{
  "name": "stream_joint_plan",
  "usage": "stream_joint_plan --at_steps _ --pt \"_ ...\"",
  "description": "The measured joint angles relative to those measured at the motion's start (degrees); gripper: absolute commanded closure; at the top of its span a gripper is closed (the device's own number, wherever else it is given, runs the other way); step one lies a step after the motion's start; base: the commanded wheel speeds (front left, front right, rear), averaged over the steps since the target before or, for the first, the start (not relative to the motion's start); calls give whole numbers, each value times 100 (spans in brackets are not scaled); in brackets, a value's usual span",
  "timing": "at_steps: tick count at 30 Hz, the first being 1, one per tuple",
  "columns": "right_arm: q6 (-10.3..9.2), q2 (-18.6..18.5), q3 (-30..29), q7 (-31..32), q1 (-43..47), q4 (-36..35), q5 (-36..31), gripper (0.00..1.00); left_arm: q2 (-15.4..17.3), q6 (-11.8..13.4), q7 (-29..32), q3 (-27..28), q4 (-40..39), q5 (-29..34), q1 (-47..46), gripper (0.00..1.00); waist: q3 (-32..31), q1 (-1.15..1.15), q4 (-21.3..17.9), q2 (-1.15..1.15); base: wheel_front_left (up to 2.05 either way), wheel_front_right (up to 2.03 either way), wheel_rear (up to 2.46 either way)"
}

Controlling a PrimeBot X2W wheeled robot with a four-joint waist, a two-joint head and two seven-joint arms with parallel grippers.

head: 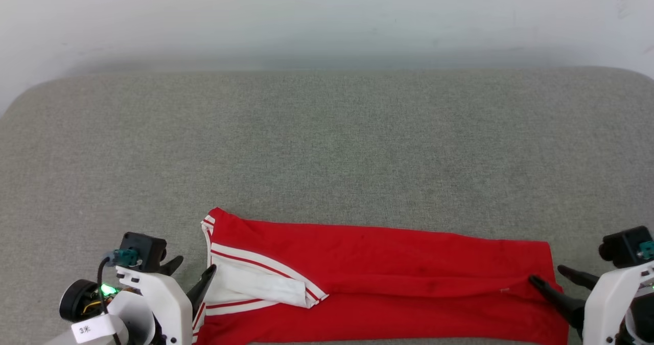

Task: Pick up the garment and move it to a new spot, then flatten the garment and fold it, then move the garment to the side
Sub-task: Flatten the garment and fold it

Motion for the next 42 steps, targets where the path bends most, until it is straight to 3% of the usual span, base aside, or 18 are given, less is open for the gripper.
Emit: stream_joint_plan --at_steps 12,19,22,28,42 --pt "0 -459 -895 1161 90 -526 621 0 -92 1233 -1285 665 -409 405 416 0 -169 0 146 0 0 0 0" --pt "-1 -494 -1057 1842 104 -191 911 0 -472 1873 -1361 1596 -606 1268 838 0 -121 0 353 0 0 0 0" --pt "-1 -368 -1045 2006 142 -8 1048 0 -733 2008 -1368 2132 -747 1736 1210 0 -73 0 453 0 0 0 0" --pt "-1 -164 -977 2097 152 327 1184 0 -1211 1875 -1368 3033 -851 2530 1865 0 49 0 638 0 0 0 0" --pt "-13 120 -457 1703 23 854 1639 0 -2641 980 -1369 4615 -886 4169 2841 0 289 0 870 0 0 0 0"
